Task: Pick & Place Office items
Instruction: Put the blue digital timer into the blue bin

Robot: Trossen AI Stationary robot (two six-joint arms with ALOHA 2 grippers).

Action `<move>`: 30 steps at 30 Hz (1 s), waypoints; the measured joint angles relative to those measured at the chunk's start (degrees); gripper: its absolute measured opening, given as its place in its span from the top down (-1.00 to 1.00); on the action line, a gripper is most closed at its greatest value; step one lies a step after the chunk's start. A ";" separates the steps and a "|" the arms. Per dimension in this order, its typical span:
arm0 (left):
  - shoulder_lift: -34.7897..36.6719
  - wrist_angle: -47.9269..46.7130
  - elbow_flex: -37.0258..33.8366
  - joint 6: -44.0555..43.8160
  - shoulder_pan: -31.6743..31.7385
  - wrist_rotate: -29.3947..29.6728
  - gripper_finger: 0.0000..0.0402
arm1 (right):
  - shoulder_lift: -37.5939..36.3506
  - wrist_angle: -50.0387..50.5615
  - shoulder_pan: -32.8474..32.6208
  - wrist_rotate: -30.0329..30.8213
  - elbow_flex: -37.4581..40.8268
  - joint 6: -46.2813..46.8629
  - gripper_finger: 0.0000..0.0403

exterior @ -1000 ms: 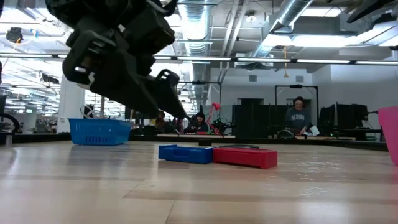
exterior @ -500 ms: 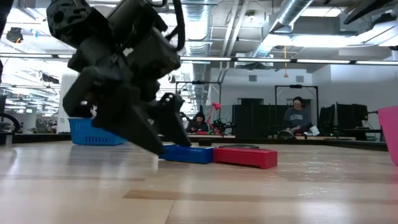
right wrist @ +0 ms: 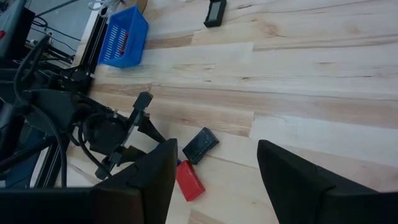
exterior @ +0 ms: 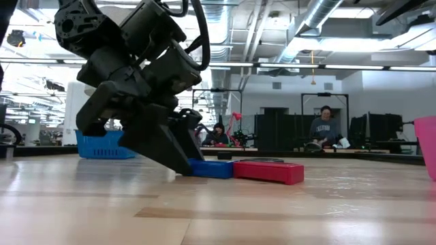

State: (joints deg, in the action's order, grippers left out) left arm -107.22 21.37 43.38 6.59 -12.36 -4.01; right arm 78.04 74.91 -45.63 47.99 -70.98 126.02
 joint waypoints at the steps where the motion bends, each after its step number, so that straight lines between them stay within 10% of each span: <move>1: 0.00 -0.02 0.00 -0.17 0.00 0.06 0.21 | 0.00 0.00 0.00 0.00 0.00 0.00 -0.06; 16: 12.43 -19.44 -0.15 -15.70 3.31 14.98 0.24 | 0.00 -0.35 0.04 0.42 0.00 -1.07 -0.06; 30: 34.26 -56.45 -0.09 -62.00 5.97 42.97 0.25 | 0.00 0.70 0.04 3.51 0.00 -2.15 -0.06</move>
State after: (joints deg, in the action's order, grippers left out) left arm -72.96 -35.09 43.29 -55.41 -6.39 38.95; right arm 78.04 75.61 -45.59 51.50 -70.98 123.87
